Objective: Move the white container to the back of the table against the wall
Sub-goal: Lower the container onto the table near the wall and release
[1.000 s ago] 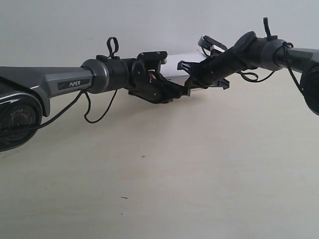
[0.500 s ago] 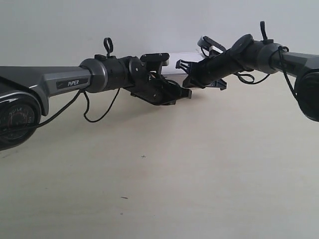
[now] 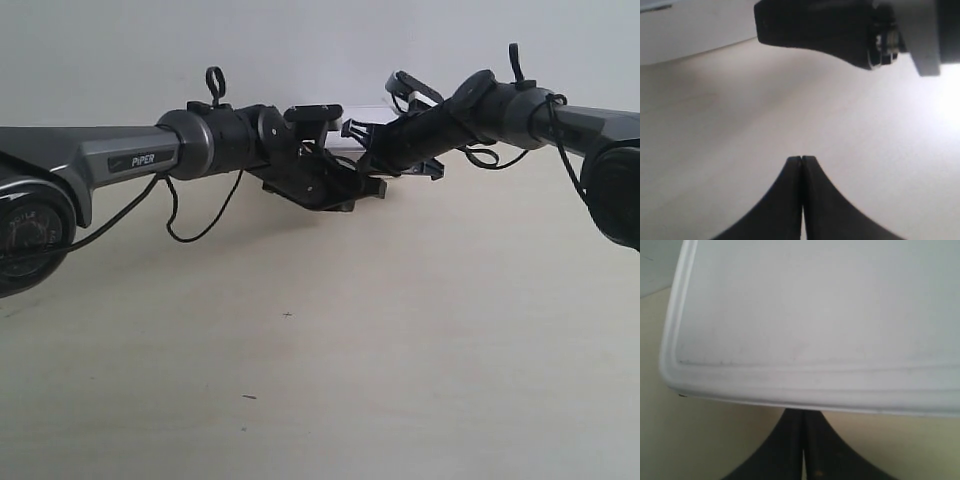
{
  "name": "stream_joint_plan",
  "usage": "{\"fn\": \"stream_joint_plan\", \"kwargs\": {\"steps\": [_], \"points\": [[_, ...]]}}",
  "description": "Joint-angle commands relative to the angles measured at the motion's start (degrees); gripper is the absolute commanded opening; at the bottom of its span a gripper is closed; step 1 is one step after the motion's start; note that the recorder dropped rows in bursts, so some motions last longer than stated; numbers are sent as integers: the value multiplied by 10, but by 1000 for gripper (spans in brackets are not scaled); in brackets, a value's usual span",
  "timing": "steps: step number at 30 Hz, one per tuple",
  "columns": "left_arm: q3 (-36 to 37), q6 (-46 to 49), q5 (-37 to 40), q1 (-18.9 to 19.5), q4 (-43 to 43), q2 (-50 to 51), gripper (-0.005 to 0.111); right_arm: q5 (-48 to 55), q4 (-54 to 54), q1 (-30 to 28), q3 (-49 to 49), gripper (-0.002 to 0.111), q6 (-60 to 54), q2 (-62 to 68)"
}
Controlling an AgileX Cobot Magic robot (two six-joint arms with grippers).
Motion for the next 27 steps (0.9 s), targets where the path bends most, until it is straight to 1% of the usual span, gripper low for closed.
{"fn": "stream_joint_plan", "kwargs": {"steps": [1, 6, 9, 18, 20, 23, 27], "points": [[-1, 3, 5, 13, 5, -23, 0, 28, -37, -7, -7, 0, 13, -5], [5, 12, 51, 21, 12, -42, 0, 61, -91, -7, -7, 0, 31, -34], [39, 12, 66, 21, 12, -64, 0, 106, -110, -7, -7, 0, 31, -59], [191, 32, 66, 21, 5, -164, 0, 258, -188, -7, -7, 0, 36, -142], [225, 48, 62, 21, 3, -204, 0, 287, -210, -7, -7, 0, 41, -164], [271, 58, 53, 21, 3, -276, 0, 329, -215, -7, -7, 0, 42, -201], [352, 58, 28, 21, -1, -374, 0, 337, -214, -7, 6, 0, 41, -268]]}}
